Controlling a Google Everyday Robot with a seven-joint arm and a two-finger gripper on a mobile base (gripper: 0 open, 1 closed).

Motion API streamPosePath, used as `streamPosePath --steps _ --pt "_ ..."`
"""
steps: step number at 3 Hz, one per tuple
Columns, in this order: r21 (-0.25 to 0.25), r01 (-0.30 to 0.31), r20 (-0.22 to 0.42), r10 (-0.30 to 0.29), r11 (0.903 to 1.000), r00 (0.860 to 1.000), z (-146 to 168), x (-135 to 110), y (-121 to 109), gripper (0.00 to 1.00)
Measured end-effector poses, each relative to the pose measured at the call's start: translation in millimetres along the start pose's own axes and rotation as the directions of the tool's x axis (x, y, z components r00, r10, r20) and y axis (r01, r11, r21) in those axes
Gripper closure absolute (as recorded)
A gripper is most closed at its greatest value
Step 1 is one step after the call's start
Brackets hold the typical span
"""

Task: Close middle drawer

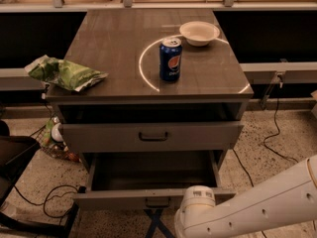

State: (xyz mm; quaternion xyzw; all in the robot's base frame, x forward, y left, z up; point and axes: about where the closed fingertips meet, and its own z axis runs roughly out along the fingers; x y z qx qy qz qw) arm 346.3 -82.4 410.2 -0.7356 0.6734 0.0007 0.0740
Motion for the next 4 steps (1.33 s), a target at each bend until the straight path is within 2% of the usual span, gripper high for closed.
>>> streamPosePath --steps 1,2,3,4 --pt "-0.025 -0.027 -0.033 0.026 0.9993 0.999 13.3 10.2 3.2 1.0" --pt "-0.001 -0.019 -0.066 0.019 0.9998 0.998 26.3 20.2 -15.9 1.0" --pt "0.049 0.008 -0.087 -0.004 0.9988 0.996 35.5 26.3 -47.7 1.0" --pt "0.11 0.042 -0.095 -0.031 0.993 0.995 45.7 26.8 -97.9 1.0"
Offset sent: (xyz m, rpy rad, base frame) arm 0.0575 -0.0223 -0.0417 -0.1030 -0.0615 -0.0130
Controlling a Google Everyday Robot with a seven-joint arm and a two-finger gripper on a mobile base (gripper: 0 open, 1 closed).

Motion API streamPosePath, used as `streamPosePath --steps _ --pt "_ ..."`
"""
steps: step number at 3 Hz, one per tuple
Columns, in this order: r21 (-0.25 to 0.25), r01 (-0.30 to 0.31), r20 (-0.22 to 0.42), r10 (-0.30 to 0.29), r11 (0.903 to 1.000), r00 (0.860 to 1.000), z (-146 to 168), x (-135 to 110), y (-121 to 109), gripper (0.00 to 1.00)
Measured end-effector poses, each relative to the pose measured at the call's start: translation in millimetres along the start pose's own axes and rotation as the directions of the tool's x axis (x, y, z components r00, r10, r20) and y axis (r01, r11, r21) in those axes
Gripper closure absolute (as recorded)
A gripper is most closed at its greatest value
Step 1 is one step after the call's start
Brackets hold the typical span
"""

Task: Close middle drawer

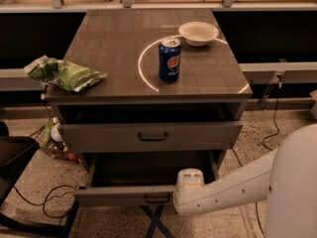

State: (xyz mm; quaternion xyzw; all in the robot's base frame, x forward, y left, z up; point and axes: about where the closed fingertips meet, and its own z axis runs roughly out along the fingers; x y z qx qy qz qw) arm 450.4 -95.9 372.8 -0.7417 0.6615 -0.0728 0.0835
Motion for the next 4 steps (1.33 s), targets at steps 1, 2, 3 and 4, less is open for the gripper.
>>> streamPosePath --steps 1,2,3,4 --pt "0.001 0.001 0.0 -0.001 1.0 1.0 0.0 -0.1 -0.1 1.0" --pt "0.032 0.018 -0.002 -0.018 0.9993 1.0 5.1 -4.1 -40.2 1.0" --pt "0.056 0.049 -0.004 -0.049 0.9972 0.999 10.3 -5.4 -94.5 1.0" --pt "0.056 0.049 -0.004 -0.049 0.9972 0.999 10.3 -5.4 -94.5 1.0"
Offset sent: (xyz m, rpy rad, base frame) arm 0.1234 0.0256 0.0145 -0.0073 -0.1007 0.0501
